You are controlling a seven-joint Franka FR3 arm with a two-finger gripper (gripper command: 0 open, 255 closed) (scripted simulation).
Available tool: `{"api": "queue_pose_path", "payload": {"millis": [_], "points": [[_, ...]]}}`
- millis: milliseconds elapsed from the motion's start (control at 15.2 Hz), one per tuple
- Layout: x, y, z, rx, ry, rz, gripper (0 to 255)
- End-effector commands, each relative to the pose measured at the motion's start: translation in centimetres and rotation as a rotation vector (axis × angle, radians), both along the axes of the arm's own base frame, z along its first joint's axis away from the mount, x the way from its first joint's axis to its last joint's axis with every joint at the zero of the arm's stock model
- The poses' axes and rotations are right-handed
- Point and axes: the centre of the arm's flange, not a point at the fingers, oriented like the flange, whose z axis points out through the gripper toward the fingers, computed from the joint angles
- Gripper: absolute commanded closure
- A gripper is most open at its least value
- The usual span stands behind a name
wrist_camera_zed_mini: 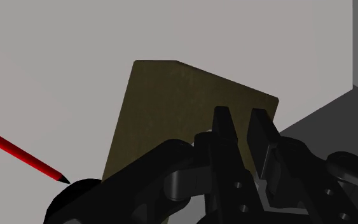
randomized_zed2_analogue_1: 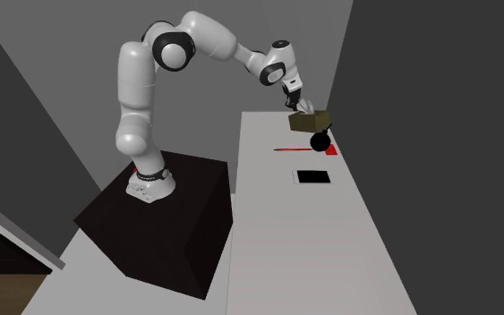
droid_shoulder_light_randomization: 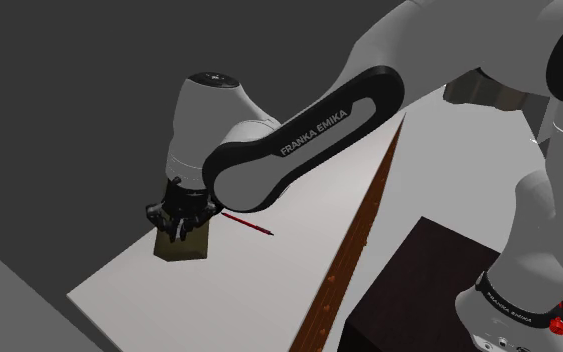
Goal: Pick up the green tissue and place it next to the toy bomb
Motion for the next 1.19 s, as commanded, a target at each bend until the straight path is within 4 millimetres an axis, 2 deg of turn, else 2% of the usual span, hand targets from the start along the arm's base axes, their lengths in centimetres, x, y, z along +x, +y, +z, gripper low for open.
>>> {"api": "queue_pose_path", "payload": {"millis": [0, 330, 594, 1122], "points": [[0.0, 0.0, 0.0, 0.000, 0.000, 0.000, 0], [0.0, 0.0, 0.0, 0.000, 0.000, 0.000, 0], [-1.3, -1.5, 4.6, 0.000, 0.000, 0.000, 0], [-1.3, -1.5, 4.6, 0.000, 0.000, 0.000, 0]]}}
